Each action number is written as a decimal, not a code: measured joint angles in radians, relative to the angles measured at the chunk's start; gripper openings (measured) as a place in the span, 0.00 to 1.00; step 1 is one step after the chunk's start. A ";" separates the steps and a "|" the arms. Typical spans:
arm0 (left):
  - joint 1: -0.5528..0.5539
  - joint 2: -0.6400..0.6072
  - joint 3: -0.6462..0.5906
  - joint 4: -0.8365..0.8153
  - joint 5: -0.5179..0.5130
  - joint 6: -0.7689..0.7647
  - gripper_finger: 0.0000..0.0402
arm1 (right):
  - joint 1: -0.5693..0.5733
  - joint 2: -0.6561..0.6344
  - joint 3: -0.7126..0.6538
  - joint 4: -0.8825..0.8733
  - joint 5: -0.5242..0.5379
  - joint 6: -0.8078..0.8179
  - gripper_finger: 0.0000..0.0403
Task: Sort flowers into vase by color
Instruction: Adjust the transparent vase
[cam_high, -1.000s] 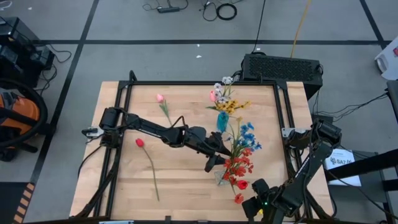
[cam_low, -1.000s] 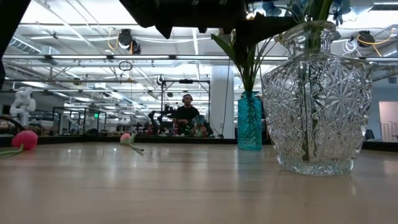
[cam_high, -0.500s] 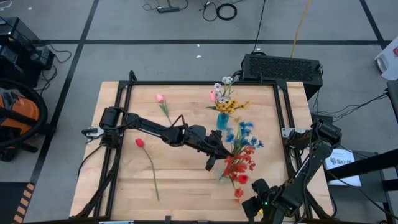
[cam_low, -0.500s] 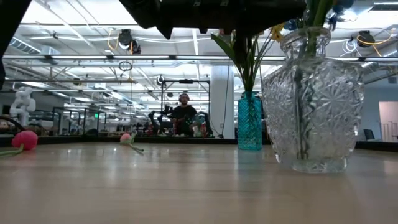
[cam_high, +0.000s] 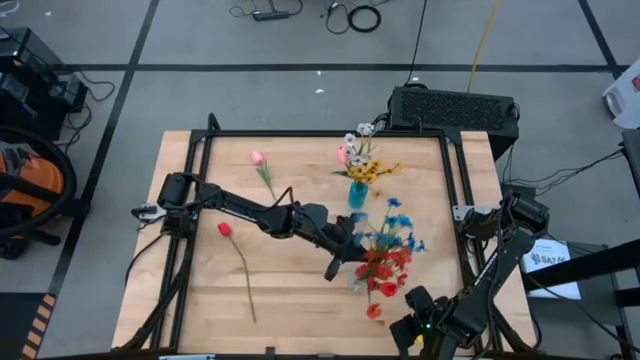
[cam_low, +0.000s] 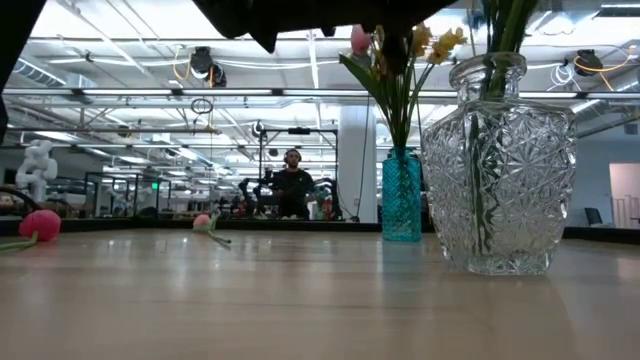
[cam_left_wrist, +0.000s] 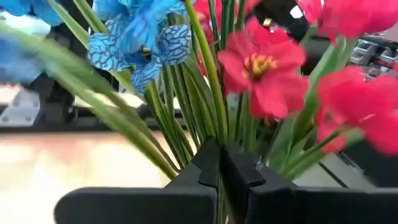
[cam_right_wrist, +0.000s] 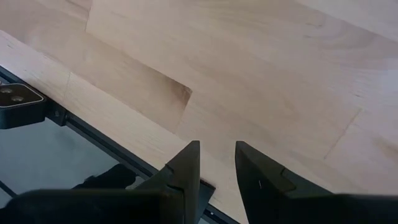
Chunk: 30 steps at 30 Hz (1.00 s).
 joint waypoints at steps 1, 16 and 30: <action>0.000 -0.001 0.000 0.012 0.003 0.012 0.01 | 0.000 0.000 0.000 -0.003 0.000 0.000 0.23; -0.001 -0.004 -0.028 0.076 0.085 0.094 0.01 | 0.000 0.000 0.000 -0.011 0.002 0.001 0.23; 0.003 -0.129 -0.165 0.103 0.044 0.132 0.00 | 0.000 0.000 0.000 -0.009 0.003 0.003 0.23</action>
